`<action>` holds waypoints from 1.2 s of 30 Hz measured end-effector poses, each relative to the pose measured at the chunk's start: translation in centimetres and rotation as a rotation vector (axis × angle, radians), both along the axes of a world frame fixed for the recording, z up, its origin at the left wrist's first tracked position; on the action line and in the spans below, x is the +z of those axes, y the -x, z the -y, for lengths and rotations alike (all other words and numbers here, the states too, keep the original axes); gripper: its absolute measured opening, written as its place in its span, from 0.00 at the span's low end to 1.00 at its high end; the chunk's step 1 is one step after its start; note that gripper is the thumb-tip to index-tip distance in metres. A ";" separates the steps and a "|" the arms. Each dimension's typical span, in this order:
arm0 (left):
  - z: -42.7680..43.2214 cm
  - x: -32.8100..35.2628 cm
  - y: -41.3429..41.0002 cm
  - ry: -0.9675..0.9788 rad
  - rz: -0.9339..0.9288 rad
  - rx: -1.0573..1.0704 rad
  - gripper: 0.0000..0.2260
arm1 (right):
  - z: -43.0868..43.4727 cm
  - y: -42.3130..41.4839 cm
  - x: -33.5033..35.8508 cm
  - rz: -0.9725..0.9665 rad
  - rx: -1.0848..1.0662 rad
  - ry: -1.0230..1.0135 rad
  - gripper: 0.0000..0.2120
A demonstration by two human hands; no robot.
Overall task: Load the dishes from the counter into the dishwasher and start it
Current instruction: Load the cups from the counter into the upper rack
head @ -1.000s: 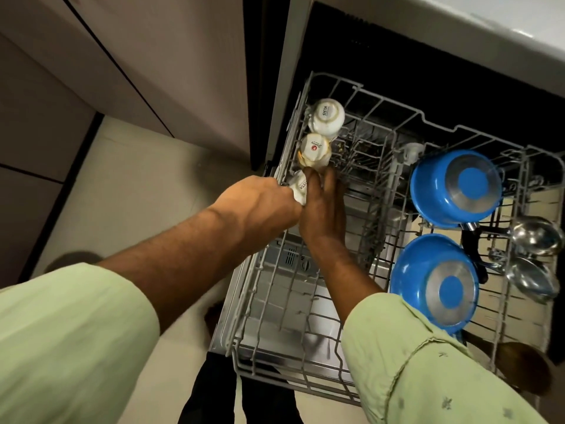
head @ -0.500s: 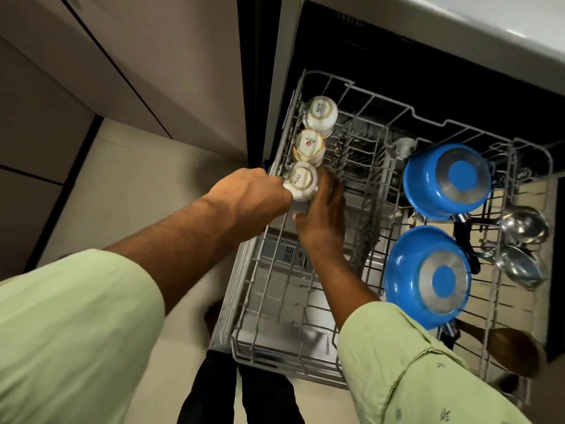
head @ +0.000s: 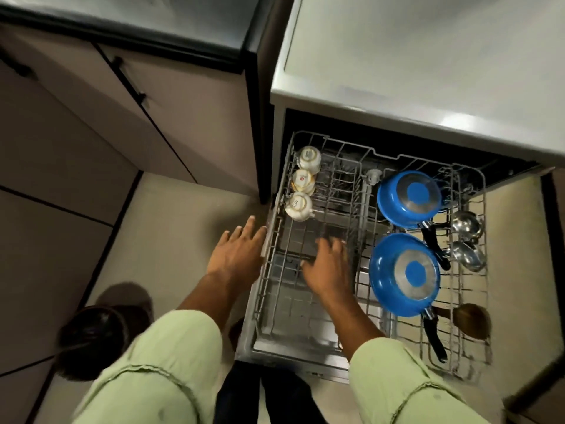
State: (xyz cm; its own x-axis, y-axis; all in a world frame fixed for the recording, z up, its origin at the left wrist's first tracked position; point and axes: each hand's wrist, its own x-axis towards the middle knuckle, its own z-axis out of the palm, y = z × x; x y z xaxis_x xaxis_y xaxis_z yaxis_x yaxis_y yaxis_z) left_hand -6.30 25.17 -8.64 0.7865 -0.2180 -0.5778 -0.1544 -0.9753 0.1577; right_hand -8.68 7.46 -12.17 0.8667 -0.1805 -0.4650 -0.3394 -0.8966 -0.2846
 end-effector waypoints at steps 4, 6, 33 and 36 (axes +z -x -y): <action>0.0 4.1 2.8 0.045 0.010 0.067 0.30 | -0.2 1.7 4.9 0.009 0.009 -0.052 0.30; 0.1 6.2 3.4 0.057 0.059 0.064 0.30 | -0.7 2.2 7.1 0.066 0.018 -0.055 0.30; -27.0 21.6 0.0 0.013 0.577 0.205 0.31 | -26.7 -5.2 24.8 0.619 0.288 -0.043 0.34; -32.6 21.9 0.1 0.005 0.567 0.255 0.32 | -32.4 -5.8 25.4 0.618 0.325 -0.075 0.34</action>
State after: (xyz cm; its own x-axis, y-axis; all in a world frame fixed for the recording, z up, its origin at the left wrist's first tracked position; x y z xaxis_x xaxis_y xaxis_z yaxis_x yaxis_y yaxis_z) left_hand -6.43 57.82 13.25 0.9984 0.0153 -0.0544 0.0220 -0.9920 0.1245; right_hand -2.92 39.84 13.23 0.9808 0.1463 0.1290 0.1867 -0.8956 -0.4039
